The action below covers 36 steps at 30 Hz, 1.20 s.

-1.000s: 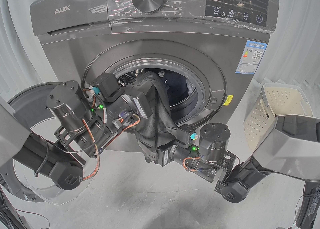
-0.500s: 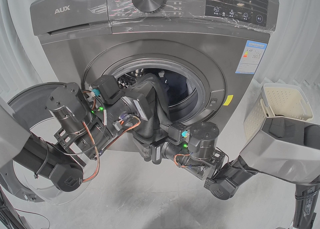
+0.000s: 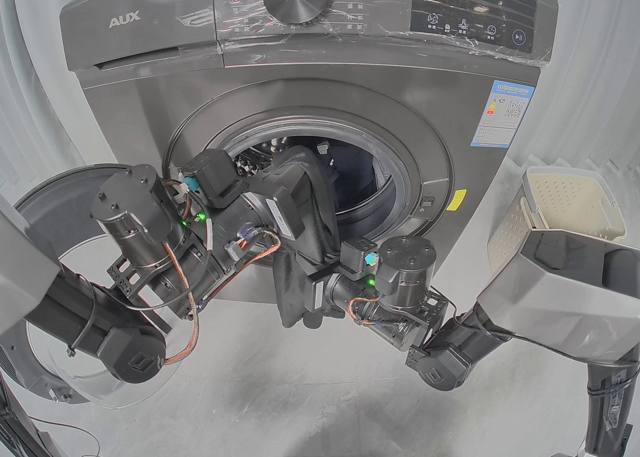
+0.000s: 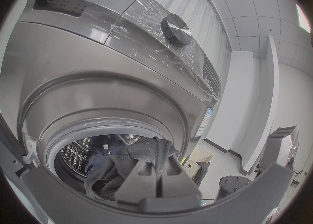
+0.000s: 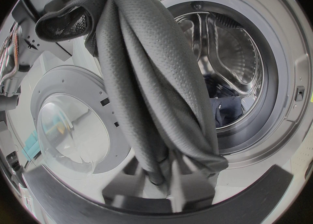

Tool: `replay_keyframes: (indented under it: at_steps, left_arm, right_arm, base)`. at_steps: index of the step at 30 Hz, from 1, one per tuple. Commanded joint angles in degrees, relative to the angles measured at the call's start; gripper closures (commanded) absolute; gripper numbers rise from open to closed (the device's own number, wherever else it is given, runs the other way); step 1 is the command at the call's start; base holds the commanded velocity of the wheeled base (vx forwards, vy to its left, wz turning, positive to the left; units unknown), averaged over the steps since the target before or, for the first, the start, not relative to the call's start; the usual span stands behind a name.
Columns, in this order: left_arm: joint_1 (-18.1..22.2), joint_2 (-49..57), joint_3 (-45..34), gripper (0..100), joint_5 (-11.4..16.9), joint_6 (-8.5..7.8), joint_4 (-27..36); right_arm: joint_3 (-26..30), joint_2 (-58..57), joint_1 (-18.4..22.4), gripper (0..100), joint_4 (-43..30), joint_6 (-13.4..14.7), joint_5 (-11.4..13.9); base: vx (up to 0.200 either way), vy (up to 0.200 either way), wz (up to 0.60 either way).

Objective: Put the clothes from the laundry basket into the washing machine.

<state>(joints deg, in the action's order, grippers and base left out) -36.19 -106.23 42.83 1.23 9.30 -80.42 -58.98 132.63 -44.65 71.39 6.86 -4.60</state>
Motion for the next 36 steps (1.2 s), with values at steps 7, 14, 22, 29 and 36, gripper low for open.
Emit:
replay_keyframes:
  at_steps: [7,14,22,29,36]
  left_arm:
    - [1.1,-0.5,-1.2,100,-0.3,-0.07,-0.8]
    - [2.9,-0.6,-2.5,100,-0.3,0.01,-1.9]
    - [2.8,0.1,-2.6,100,-0.3,0.01,-2.5]
    - [2.2,0.1,-2.2,100,-0.3,0.01,-2.6]
    - [1.9,0.1,-2.2,100,-0.3,0.01,-2.6]
  right_arm:
    - [10.0,-11.7,-1.0,100,0.2,-0.2,0.2]
    - [21.4,-22.9,1.5,100,0.2,-2.0,2.8]
    - [24.3,-23.3,1.7,100,0.8,-2.8,4.4]
    - [21.7,-18.8,2.4,0,0.9,-2.7,4.2]
    - [19.5,-16.3,5.5,0,0.4,-2.9,3.8]
  base:
    - [0.000,0.000,0.00]
    - [0.000,0.000,0.00]
    - [0.000,0.000,0.00]
    - [0.000,0.000,0.00]
    - [0.000,0.000,0.00]
